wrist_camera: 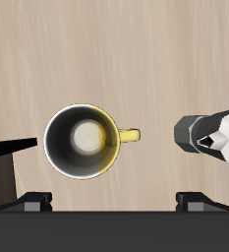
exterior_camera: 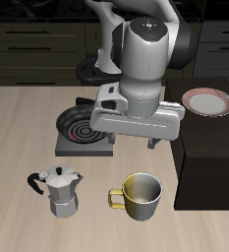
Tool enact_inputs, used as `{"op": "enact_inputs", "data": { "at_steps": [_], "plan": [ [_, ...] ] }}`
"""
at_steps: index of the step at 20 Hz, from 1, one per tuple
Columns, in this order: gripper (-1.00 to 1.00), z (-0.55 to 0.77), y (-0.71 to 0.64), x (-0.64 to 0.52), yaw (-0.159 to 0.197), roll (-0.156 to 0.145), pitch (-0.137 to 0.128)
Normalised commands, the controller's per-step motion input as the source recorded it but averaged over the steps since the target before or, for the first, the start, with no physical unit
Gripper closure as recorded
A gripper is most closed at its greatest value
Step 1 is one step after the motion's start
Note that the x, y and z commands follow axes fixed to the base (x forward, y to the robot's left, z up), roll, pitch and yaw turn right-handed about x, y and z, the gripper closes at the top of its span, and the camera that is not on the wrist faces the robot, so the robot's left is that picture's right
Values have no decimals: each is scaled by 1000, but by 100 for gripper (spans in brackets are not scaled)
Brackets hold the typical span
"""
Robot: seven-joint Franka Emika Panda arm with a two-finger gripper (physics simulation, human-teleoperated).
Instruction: Place the mug on the plate
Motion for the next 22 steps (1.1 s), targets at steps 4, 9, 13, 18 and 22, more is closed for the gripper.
{"op": "enact_inputs", "data": {
  "at_steps": [4, 9, 13, 18, 22],
  "plan": [
    [-100, -197, 13, 26, -26, 2, -34],
    [-100, -235, -71, 29, 22, -32, -58],
    [-100, -273, -75, 3, -2, -13, -23],
    [-100, -188, -14, -42, 13, -2, -28],
    [-100, -271, -6, -119, -39, -19, -37]
  ]
}}
